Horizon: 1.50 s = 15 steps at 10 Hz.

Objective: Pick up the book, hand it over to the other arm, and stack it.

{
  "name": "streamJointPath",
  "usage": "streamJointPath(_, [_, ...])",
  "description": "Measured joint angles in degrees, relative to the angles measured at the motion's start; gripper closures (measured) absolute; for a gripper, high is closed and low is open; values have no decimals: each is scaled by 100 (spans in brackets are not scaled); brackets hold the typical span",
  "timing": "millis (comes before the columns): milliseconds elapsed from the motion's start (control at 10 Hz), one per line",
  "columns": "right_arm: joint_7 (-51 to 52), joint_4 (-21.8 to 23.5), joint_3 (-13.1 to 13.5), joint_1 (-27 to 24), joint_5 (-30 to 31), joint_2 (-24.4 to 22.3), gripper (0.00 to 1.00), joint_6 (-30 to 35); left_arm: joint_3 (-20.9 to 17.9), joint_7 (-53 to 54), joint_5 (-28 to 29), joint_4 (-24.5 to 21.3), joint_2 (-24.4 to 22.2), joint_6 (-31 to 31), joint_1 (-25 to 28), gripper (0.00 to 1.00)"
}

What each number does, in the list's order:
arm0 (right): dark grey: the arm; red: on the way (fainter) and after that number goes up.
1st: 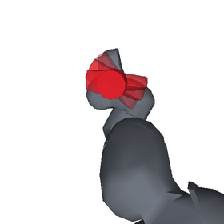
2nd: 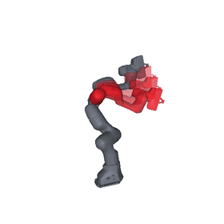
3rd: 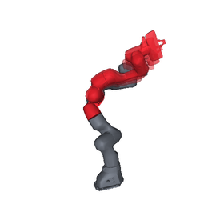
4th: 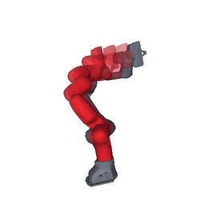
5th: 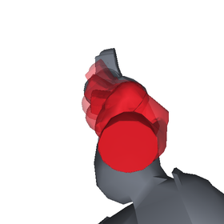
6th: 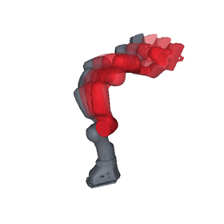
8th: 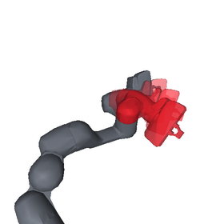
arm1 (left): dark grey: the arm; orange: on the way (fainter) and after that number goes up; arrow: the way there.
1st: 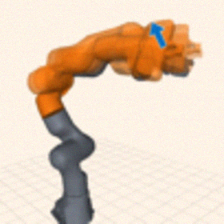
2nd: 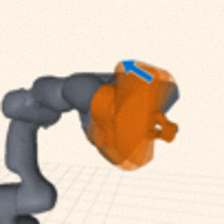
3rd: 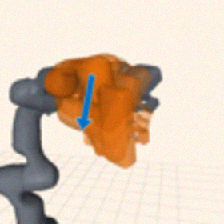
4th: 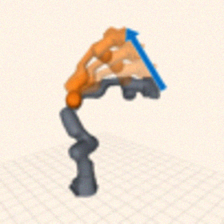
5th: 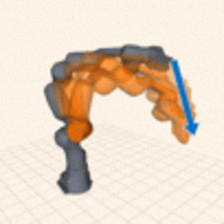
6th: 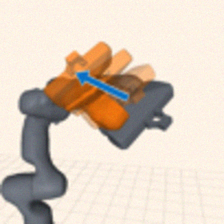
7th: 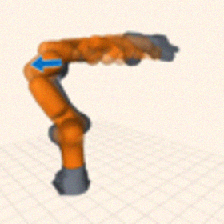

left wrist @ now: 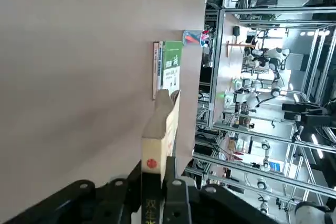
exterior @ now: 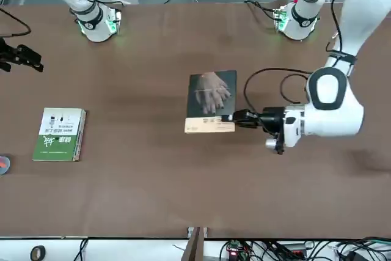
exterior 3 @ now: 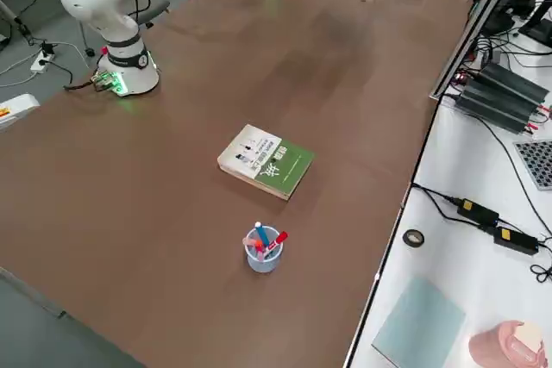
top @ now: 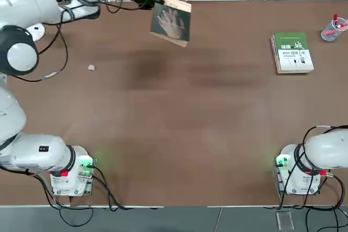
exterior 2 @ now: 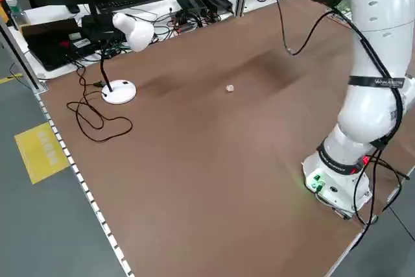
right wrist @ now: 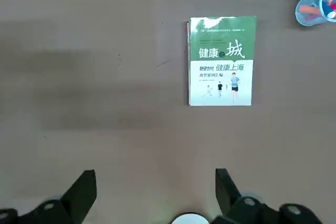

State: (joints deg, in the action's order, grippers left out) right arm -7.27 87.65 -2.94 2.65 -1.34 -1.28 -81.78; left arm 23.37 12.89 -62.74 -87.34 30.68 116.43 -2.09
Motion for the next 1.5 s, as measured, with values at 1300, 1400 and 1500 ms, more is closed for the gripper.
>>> streamJointPath(1300, [1234,7,121,-492,-1964,545,0,-366,-2,1,-740,757,772,1364,-1320,98])
streamJointPath(1400, [1470,6,133,-592,-2162,622,0,-371,-2,6,-740,831,861,1453,-1397,98])
streamJointPath(1500, [1699,6,140,-684,-2352,701,0,-376,-2,9,-740,887,931,1539,-1455,98])
